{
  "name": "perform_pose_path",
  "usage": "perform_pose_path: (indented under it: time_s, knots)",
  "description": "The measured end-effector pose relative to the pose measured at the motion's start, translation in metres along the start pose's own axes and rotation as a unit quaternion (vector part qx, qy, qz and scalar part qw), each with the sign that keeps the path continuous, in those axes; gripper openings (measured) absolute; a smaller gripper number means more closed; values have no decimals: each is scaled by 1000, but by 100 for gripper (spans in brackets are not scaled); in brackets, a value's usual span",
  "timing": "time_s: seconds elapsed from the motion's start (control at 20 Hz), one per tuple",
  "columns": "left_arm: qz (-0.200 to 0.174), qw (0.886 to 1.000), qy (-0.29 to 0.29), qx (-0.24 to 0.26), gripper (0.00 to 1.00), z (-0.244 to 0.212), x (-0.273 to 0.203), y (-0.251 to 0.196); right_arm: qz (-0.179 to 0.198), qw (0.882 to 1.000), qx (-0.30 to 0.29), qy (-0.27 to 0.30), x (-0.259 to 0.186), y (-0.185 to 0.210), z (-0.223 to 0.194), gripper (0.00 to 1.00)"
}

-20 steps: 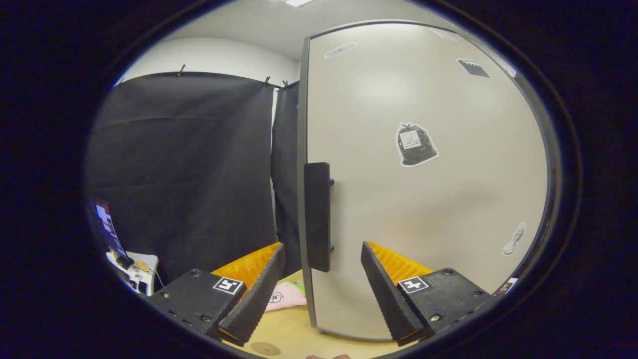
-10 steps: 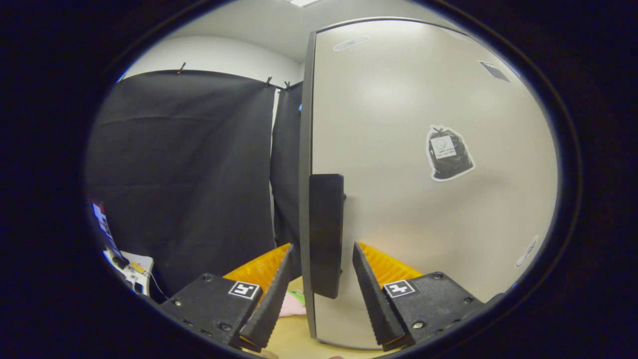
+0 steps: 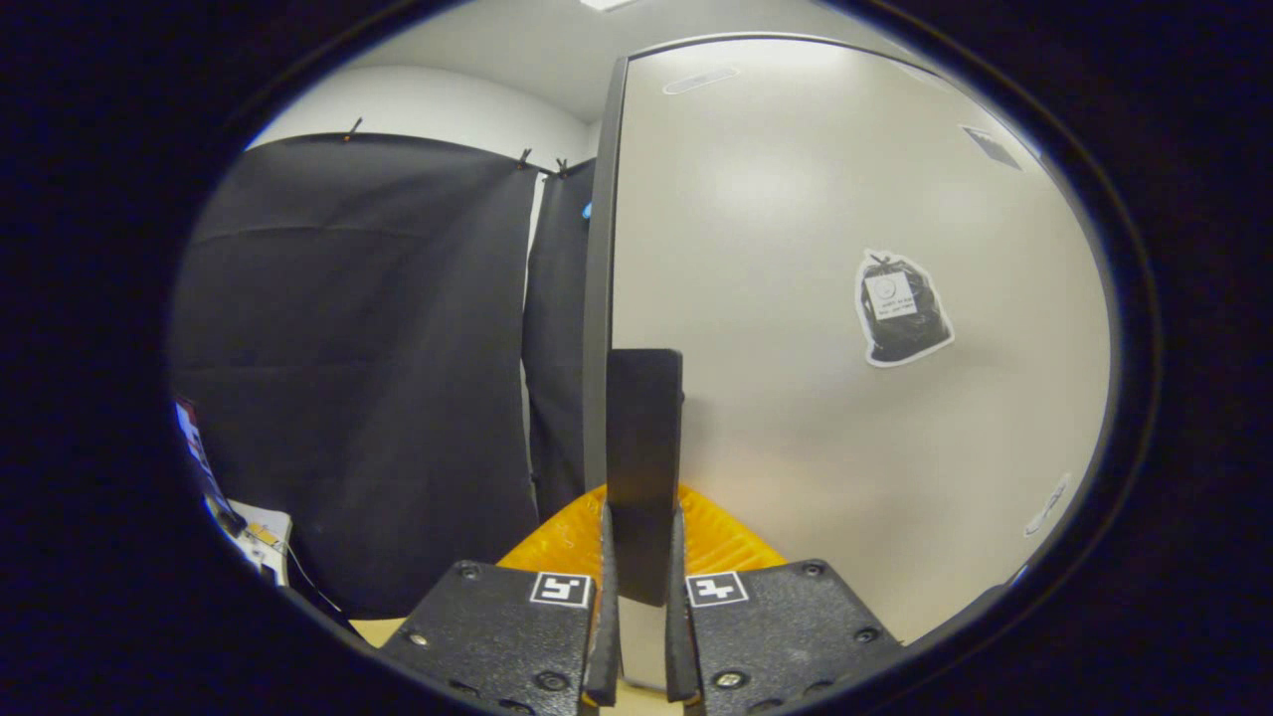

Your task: Open the cabinet door with the right hand, grasp the bottle in the cabinet with the left hand and place it on the coaster, then close the cabinet door with the right hand.

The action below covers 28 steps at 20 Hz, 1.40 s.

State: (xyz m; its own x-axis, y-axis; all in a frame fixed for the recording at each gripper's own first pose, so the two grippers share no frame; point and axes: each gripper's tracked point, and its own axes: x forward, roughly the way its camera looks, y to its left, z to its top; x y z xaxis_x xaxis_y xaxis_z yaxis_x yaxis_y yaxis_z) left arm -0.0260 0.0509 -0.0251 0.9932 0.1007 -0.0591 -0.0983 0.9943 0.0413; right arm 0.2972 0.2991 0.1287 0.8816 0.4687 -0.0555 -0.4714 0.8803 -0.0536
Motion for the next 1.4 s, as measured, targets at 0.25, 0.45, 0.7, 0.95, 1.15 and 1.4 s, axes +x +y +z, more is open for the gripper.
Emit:
perform_pose_path:
  time_s: [0.25,0.45,0.7,0.95,1.15,1.4]
  knots:
    - [6,1000,0,-2,95,0,-7,7,3,1000,3,10,-5,2,-1,14]
    - [9,1000,-2,-1,95,0,-13,12,29,1000,3,11,-19,8,-1,14]
    - [7,1000,1,1,95,1,-21,11,65,998,5,1,-38,5,-3,14]
    - [-6,1000,3,3,95,1,-24,2,87,996,2,-5,-56,0,-5,14]
    - [-24,1000,3,3,95,0,-21,-8,96,995,3,-3,-76,-6,-6,14]
    - [-56,998,4,5,95,2,-20,-39,79,997,2,-7,-95,-18,-6,14]
